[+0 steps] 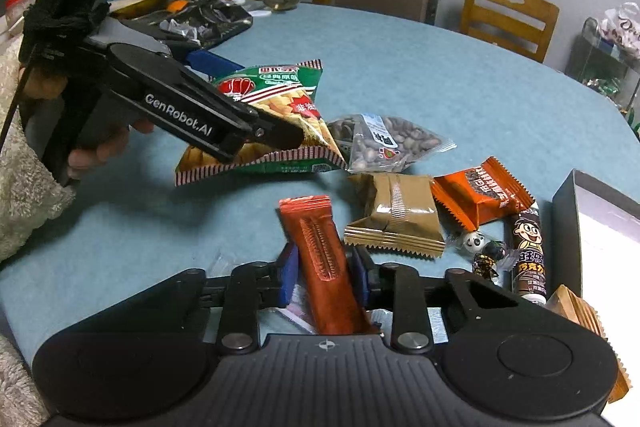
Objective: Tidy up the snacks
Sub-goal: 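Close left tool on the green cracker bag while right tool grasps the orange-red bar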
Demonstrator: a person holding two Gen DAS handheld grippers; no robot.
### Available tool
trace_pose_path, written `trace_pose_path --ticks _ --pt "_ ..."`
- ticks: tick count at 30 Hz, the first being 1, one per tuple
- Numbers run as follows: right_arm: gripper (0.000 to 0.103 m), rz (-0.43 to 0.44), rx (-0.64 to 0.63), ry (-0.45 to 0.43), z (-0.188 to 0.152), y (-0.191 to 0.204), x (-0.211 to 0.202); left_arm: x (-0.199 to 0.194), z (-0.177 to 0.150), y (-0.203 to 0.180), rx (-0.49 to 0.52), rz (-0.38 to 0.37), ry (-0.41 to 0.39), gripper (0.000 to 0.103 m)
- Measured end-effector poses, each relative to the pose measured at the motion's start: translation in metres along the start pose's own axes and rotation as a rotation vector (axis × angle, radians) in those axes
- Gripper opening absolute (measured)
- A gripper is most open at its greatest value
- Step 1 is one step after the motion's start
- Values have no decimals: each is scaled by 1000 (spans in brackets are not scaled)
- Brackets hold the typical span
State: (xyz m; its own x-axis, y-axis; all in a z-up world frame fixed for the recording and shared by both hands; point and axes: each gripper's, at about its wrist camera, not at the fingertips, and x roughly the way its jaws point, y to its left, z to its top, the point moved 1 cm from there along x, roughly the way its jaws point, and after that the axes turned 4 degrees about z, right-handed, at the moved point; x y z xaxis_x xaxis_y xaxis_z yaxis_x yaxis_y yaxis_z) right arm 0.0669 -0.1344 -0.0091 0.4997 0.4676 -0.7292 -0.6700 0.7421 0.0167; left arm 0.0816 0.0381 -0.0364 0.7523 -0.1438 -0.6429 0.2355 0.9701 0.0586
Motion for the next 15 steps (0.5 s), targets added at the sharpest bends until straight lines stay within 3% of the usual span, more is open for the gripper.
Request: trace_pose_path --ticks 6,15 --pt "27 4 -2 -2 0 0 0 1 -3 -8 71 -7 11 103" --pt "23 -2 -14 -14 -1 2 -1 2 -6 -13 75 15 2 100"
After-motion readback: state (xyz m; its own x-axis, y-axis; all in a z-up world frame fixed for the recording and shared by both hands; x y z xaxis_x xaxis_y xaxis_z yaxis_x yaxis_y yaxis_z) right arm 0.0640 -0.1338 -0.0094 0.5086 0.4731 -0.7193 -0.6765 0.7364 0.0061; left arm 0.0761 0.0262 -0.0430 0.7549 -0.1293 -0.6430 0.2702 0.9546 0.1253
